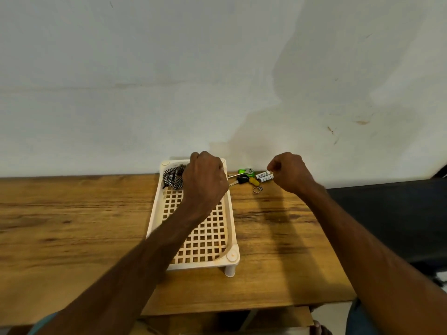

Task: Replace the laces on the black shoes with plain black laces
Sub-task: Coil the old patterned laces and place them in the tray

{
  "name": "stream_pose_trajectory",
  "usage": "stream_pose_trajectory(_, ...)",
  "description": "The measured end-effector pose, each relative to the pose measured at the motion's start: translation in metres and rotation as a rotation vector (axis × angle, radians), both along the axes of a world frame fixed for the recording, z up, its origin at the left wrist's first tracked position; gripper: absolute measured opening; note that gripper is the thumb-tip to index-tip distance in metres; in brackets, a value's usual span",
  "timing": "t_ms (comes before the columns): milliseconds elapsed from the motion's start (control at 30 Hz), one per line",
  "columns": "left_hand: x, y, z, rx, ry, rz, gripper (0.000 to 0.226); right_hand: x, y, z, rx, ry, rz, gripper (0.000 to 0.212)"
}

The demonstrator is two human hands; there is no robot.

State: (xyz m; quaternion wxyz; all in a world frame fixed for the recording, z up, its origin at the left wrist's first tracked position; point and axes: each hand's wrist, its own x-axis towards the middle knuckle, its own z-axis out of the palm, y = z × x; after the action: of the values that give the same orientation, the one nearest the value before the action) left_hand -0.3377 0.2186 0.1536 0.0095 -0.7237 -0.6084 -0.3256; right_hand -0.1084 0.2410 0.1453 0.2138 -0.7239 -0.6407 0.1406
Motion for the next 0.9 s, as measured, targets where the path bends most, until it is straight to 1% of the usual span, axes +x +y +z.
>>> stream_pose_trajectory(67, 0.006, -0.004, -0.005, 0.028, -0.005, -0.050, 0.015, 0.008, 0.004, -0.012, -0.021, -0.055, 0.041, 0.025)
stream_pose_trajectory(133, 0.012, -0.006, -0.011, 0.027, 0.008, -0.087, 0.022, 0.010, 0.008, -0.022, -0.030, -0.092, 0.097, 0.025)
stream_pose_trajectory(233, 0.015, -0.009, -0.017, -0.031, 0.009, -0.110, 0.029, 0.003, 0.015, -0.031, -0.070, -0.123, 0.158, 0.036)
stream_pose_trajectory(300, 0.012, -0.008, -0.021, -0.082, 0.005, -0.128, 0.030, -0.002, 0.018, -0.034, -0.071, -0.145, 0.174, 0.035)
stream_pose_trajectory(467, 0.006, -0.004, -0.021, -0.161, -0.047, -0.117, 0.023, 0.007, 0.015, -0.033, -0.054, -0.135, 0.158, 0.028)
stream_pose_trajectory(600, 0.003, -0.003, -0.018, -0.212, -0.063, -0.140, 0.021, 0.022, 0.006, -0.026, -0.153, -0.127, 0.128, 0.031)
stream_pose_trajectory(733, 0.001, -0.002, -0.017, -0.223, -0.064, -0.138, 0.017, 0.029, 0.000, -0.023, -0.244, -0.110, 0.107, 0.033)
stream_pose_trajectory(900, 0.005, -0.003, -0.017, -0.210, -0.047, -0.149, 0.016, 0.026, -0.007, -0.022, -0.297, -0.056, 0.083, 0.034)
